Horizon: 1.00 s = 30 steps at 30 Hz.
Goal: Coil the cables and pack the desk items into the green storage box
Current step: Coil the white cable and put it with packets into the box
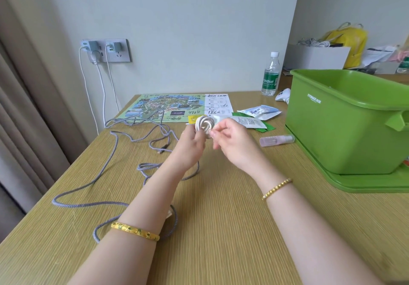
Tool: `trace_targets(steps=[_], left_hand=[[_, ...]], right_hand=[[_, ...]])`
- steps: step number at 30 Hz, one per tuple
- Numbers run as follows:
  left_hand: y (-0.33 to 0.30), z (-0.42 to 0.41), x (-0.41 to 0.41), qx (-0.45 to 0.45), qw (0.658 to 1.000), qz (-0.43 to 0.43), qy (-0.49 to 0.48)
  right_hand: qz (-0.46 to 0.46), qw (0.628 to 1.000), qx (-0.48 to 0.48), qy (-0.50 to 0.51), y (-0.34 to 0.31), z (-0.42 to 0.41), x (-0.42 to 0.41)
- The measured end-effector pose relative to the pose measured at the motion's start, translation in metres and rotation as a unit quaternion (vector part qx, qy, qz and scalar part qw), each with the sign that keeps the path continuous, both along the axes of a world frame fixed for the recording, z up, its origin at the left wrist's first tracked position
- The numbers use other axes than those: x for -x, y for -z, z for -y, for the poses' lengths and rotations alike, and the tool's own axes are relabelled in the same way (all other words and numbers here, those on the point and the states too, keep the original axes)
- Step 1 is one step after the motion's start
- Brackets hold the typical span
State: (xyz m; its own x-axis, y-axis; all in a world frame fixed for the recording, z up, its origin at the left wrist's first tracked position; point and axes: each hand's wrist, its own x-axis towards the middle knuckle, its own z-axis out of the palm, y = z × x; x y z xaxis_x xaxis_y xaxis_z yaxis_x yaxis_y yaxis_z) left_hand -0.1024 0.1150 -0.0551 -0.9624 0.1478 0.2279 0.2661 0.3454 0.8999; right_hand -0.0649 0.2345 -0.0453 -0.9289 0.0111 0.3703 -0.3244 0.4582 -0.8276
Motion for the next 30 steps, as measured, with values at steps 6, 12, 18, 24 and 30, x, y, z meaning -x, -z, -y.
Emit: trace_targets(steps=[6,12,18,24,30], left_hand=[[-0.004,0.006,-0.005,-0.036,0.998,0.034,0.041],[0.000,0.002,-0.005,-0.056,0.995,-0.013,0.076],[0.001,-0.004,-0.009,-0.053,0.990,-0.032,0.131],[-0.001,-0.001,-0.012,-0.038,0.985,-0.046,0.160],[0.001,-0.002,-0.016,-0.052,0.981,-0.022,0.185]], right_hand=[[0.026,0.990,0.135,-0.021,-0.004,-0.007,0.000],[0.104,0.981,0.164,-0.001,0.001,-0.012,0.003],[0.154,0.972,0.175,-0.019,0.005,-0.017,0.006],[0.156,0.953,0.254,0.049,0.004,-0.017,0.009],[0.112,0.954,0.261,0.094,0.002,-0.019,0.009]])
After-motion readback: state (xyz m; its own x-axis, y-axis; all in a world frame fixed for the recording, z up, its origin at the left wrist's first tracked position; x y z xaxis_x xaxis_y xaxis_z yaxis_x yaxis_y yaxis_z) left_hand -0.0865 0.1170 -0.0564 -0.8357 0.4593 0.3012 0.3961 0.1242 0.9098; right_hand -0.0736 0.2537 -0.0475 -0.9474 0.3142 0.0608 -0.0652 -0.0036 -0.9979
